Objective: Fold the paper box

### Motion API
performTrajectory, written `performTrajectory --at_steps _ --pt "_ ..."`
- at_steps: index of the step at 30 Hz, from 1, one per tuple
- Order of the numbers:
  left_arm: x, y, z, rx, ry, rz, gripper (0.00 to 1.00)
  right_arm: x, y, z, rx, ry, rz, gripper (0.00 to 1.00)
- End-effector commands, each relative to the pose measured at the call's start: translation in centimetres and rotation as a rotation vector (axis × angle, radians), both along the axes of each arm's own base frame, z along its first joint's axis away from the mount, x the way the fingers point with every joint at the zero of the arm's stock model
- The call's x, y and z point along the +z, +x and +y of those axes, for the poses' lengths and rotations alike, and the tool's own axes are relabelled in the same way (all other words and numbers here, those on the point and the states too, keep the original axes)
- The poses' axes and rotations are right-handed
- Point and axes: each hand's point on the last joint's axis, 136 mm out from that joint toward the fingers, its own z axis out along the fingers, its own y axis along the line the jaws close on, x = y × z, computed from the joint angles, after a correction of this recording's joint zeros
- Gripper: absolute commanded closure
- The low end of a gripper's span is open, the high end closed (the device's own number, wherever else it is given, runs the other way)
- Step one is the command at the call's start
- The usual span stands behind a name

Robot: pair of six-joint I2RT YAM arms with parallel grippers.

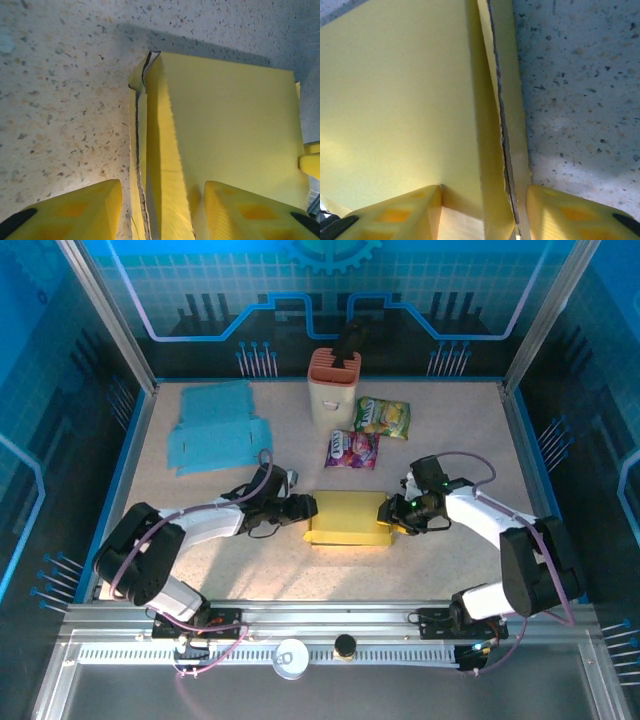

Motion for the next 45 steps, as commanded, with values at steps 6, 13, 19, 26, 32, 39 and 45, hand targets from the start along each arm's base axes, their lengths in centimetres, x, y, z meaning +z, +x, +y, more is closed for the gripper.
performTrajectory --at_steps 6,13,19,26,32,39,45 --pt "0.0 -0.1 -1.0 -0.008 -0.030 -0.023 0.67 -0.7 0.4 0.2 0.031 -0.027 -0.012 0.63" --pt "-0.8 -0.6 -1.4 -0.023 -0.011 -0.003 0.71 -1.0 0.6 0.2 0.044 -0.034 -0.016 0.64" --pt "-1.6 -0.8 -0.9 -0.018 0.050 0.007 0.74 -1.0 0.6 0.2 0.052 -0.052 -0.013 0.65" --pt "-3.1 -1.5 0.0 -0.030 0.137 0.026 0.75 -1.8 0.4 -0.3 0.067 -0.121 0.002 0.65" --pt "-4.2 -2.0 -0.7 -0.055 0.155 0.049 0.77 -2.9 0.0 0.0 0.097 -0.151 0.023 0.68" --pt "-3.7 -2.1 -0.9 -0.053 0.193 0.032 0.81 -2.7 0.1 0.3 0.111 -0.184 0.010 0.74" --pt "-3.1 -2.1 -0.9 -0.054 0.179 0.022 0.84 -1.9 0.4 0.5 0.112 -0.172 -0.009 0.79"
